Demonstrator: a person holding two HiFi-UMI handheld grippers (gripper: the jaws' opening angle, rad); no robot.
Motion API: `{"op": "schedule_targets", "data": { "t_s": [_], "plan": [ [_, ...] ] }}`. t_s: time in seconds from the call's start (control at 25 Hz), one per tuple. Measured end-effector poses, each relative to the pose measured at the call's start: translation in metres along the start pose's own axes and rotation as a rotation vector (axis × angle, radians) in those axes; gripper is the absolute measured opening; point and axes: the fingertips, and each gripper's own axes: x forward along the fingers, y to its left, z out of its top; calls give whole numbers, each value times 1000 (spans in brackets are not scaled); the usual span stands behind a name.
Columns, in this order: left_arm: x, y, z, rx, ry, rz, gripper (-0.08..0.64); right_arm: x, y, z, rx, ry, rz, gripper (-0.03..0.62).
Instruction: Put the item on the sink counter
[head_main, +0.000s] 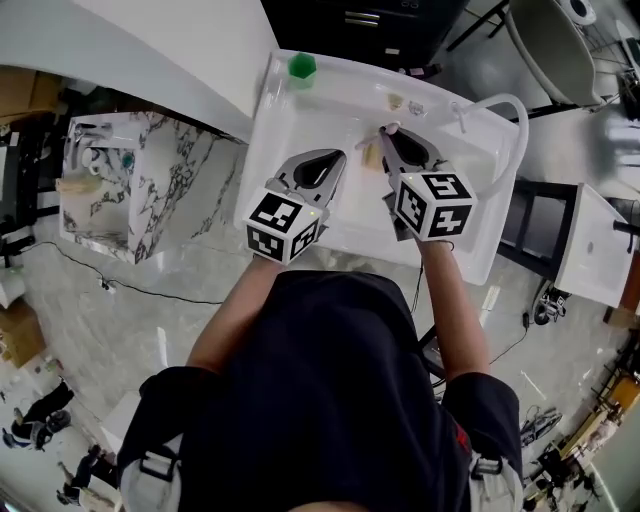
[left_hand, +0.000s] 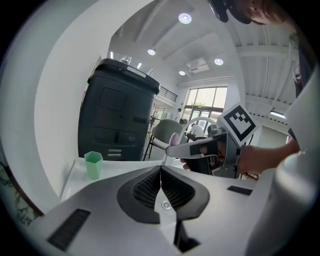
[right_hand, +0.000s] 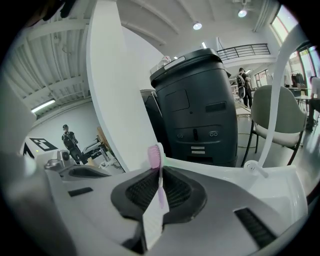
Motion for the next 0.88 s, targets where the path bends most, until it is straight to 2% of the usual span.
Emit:
{"op": "schedule_targets", "data": {
  "t_s": [0.44,0.88],
  "plan": [
    [30,20,-10,3,68,-105,14,38,-31,0,135,-7,-86,48],
    [61,35,-13,24,122,-166,14,67,-57,-4,261,-17,-130,48]
  ]
}}
